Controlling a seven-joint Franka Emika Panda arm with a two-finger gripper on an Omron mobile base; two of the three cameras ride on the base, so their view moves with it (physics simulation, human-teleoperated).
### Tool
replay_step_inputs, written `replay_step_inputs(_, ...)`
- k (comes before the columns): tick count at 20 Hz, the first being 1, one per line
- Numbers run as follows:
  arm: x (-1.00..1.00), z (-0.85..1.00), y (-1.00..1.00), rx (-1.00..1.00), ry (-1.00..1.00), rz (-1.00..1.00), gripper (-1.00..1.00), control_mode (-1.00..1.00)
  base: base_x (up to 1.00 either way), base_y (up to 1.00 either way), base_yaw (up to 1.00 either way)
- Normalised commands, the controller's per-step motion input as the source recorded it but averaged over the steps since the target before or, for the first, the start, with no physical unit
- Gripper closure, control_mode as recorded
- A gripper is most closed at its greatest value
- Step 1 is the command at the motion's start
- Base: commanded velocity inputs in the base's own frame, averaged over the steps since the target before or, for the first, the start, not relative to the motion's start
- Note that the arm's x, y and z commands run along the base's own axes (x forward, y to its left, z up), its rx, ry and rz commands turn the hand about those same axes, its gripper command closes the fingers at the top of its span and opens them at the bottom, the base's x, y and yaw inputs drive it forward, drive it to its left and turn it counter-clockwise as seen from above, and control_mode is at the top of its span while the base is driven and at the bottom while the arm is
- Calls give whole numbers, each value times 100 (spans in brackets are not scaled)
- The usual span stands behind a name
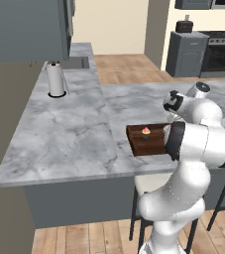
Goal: Take the donut and cupcake from the fridge and place them on the empty tray on the dining counter.
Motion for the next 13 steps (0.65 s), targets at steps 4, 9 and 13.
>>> replay_step_inputs(4, -70, 100, 14, -10, -40, -15, -100, -100, 0, 0, 0)
replay_step_inputs(9, -77, 100, 33, -4, -34, -10, -100, -100, 0, 0, 0)
replay_step_inputs(13, -100, 84, 29, 0, -42, -20, -100, -100, 0, 0, 0)
